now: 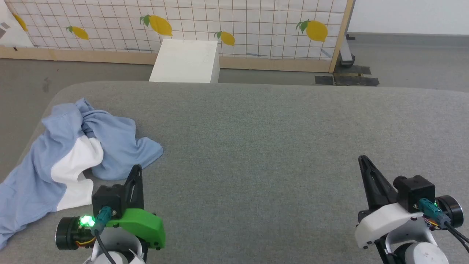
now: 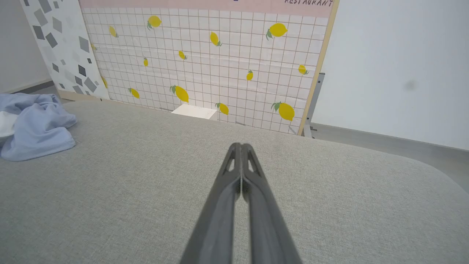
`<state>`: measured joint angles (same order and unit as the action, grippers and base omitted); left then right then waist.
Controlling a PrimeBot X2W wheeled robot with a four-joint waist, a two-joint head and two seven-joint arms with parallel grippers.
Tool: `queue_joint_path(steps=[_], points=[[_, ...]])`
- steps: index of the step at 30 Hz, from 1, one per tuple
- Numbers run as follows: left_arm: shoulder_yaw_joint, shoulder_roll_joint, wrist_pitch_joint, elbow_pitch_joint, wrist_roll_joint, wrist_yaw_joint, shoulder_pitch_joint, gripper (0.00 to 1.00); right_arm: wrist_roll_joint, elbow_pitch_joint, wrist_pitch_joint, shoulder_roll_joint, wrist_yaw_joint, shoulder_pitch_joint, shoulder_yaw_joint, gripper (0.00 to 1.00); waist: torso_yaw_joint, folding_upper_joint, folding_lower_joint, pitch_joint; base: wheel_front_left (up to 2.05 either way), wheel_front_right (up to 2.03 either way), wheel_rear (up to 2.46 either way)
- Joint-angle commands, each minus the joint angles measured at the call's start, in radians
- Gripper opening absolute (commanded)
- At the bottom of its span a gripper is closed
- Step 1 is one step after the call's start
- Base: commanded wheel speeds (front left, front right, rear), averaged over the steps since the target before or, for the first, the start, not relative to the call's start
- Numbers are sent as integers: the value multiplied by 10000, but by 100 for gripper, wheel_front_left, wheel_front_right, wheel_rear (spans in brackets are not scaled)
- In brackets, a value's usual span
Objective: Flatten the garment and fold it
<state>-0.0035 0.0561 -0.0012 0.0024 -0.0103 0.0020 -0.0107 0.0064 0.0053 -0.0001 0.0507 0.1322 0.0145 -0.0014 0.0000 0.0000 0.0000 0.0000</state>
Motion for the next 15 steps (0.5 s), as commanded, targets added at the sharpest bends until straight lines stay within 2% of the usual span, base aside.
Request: queue_joint_path(steps=[1,5,6,15], points=[[35,-59,12,-24,103,-20,107,0,-64,-53,1,-5,-15,-145,14,0,0,0,0,0,0,0,0],[-1,0,-1,0,-2,0,1,0,4,1,-1,0,0,-2,1,0,0,0,0,0,0,0,0],[-16,2,0,0,-4,0,-2,100,5,6,0,0,0,1,-4,100,0,0,0,0,0,0,0],[-157,-2,-158,124,-144,54,-9,100,239,114,-160,1,-1,-73,-44,100,4,0,0,4,0,0,0]])
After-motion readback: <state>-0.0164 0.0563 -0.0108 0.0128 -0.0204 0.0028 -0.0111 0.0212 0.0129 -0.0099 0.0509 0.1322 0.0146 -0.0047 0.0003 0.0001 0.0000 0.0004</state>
